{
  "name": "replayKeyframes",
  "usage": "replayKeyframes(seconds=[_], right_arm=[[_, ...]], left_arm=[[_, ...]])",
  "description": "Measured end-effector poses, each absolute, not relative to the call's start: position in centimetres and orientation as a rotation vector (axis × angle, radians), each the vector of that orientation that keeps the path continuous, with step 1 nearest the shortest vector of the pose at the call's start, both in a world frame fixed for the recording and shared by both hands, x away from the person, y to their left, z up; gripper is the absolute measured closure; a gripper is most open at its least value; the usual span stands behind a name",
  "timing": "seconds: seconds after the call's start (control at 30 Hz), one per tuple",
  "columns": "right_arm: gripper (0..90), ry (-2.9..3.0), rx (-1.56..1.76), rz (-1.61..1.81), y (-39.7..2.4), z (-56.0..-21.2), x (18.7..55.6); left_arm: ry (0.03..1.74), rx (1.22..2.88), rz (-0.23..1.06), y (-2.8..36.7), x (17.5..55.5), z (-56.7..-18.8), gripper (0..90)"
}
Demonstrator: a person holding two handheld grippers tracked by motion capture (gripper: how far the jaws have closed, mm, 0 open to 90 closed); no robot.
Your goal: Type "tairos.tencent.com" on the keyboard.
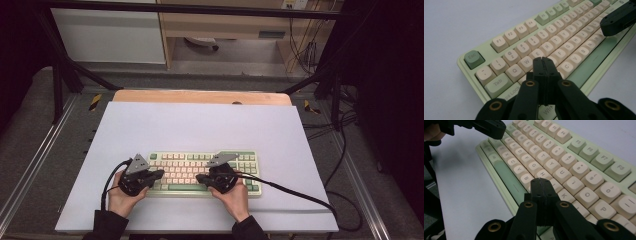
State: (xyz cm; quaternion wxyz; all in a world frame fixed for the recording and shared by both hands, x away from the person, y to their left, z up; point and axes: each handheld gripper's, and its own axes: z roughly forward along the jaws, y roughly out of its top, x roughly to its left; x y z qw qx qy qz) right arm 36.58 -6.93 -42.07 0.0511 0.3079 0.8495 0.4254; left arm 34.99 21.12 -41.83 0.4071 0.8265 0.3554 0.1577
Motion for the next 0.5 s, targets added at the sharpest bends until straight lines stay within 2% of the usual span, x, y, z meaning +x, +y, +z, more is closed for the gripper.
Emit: replayKeyframes(seconds=[0.5], right_arm=[[90.0,2.606,0.939,1.301,-5.7,-42.9,37.1]], left_arm=[[0.892,2.087,0.397,21.1,35.0,-41.9,90.0]])
